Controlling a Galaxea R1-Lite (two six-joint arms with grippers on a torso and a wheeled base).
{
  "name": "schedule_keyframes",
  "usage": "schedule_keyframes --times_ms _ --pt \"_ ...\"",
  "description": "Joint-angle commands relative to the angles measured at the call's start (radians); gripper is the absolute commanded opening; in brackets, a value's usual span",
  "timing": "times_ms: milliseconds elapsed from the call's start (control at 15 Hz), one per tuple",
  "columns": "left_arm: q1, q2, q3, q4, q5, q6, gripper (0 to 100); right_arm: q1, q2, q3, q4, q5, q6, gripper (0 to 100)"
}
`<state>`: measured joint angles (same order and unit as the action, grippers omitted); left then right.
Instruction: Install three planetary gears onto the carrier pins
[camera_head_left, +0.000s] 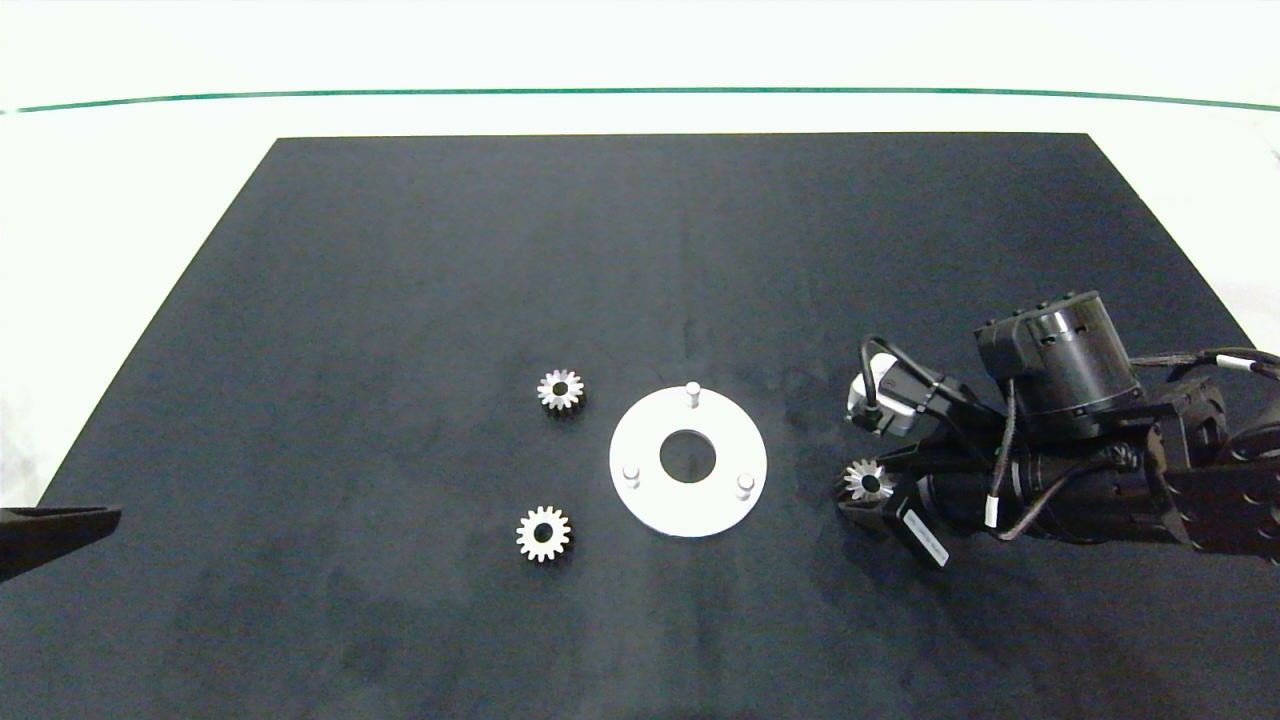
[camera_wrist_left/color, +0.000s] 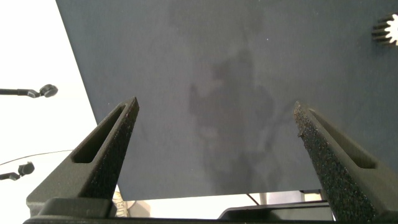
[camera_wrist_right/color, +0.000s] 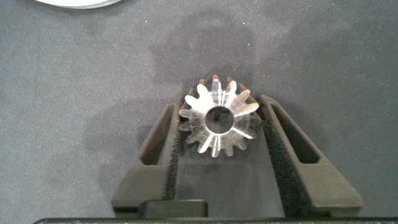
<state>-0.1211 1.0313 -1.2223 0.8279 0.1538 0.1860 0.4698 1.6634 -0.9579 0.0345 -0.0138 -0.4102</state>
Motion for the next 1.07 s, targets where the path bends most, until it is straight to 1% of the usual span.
schedule_keyframes --times_ms 67,333,467,667,733,800,867,1067 --pt "0.0 -0.002 0.001 0.005 0.001 0.001 100 0.004 -0.002 0.008 0.001 0.002 -0.002 42" --pt "-0.002 -0.002 0.001 0.011 0.001 0.001 100 0.006 0.001 0.005 -0.008 0.005 0.002 33" --pt "-0.003 -0.002 0.0 0.011 0.001 0.001 100 0.009 -0.013 0.004 -0.004 0.0 0.001 31" --pt "-0.006 -0.002 0.0 0.013 0.001 0.0 100 0.079 -0.093 -0.001 0.013 -0.002 0.001 31" --pt "-0.008 0.0 0.001 0.016 0.001 0.0 100 0.132 -0.128 -0.024 0.055 -0.009 0.001 31" --pt "-0.009 -0.002 0.001 0.022 0.001 0.0 100 0.153 -0.14 -0.051 0.096 -0.028 0.001 31" --pt "-0.022 0.0 0.001 0.025 0.001 0.0 100 0.173 -0.145 -0.082 0.128 -0.034 0.002 31" --pt "-0.025 -0.002 0.0 0.027 0.001 0.0 100 0.193 -0.123 -0.15 0.139 -0.037 0.004 31"
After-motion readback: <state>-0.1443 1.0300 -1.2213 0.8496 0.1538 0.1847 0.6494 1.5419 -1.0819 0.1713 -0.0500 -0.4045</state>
